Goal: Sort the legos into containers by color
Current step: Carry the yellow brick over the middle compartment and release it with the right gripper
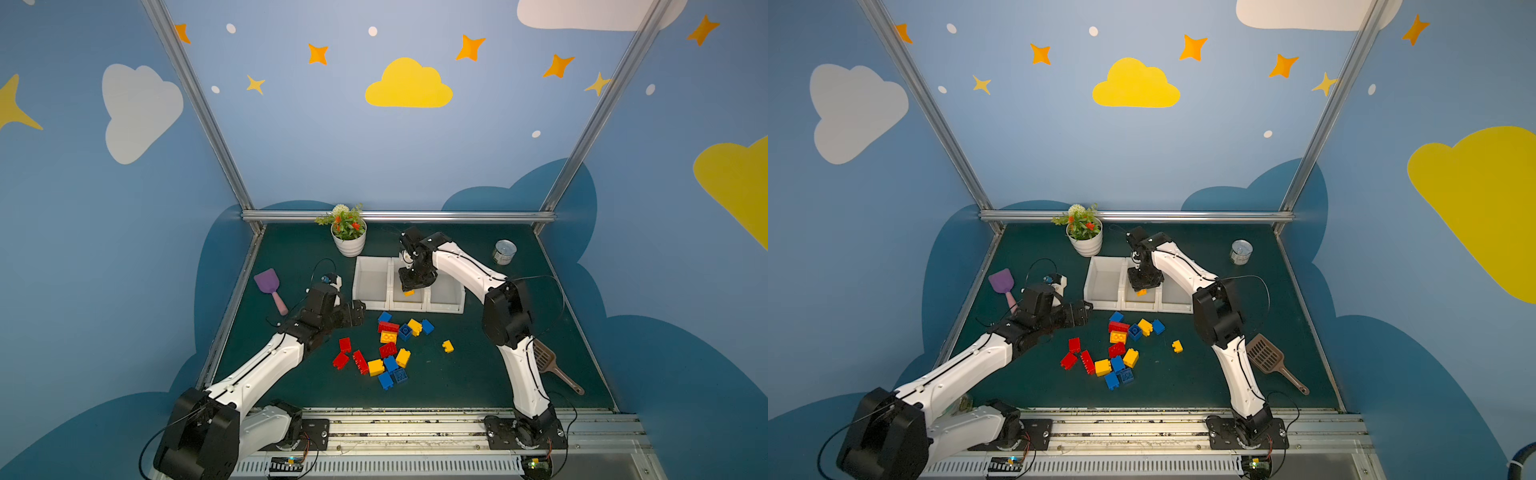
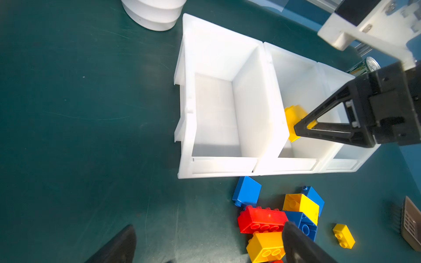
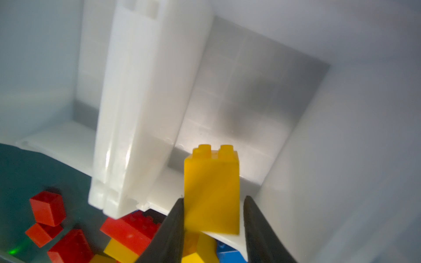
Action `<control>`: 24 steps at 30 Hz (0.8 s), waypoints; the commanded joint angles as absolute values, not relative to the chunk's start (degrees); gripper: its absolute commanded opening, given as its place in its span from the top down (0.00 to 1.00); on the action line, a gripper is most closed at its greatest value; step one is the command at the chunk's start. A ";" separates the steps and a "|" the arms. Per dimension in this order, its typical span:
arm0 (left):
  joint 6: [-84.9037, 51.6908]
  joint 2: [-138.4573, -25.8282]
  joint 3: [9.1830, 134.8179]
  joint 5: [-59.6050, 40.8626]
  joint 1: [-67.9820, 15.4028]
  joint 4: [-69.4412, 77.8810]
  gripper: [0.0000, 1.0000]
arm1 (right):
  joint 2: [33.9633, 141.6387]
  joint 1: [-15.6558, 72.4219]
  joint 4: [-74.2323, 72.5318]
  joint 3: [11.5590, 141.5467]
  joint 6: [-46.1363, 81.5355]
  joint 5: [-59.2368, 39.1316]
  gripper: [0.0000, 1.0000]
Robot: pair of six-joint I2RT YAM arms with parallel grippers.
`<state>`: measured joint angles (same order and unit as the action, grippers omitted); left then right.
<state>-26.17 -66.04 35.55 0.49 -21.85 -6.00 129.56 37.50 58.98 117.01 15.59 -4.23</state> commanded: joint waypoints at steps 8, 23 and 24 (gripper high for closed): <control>-25.85 -65.79 35.60 -0.55 -21.91 -8.16 0.01 | 122.67 37.97 61.02 117.35 14.92 -4.48 0.51; -35.83 -63.01 37.89 5.53 -24.41 -30.12 0.02 | 105.96 37.14 54.23 99.88 17.76 -6.21 0.53; -36.41 -63.37 37.65 5.62 -24.56 -30.38 0.03 | 105.17 36.94 53.78 98.73 18.02 -6.40 0.53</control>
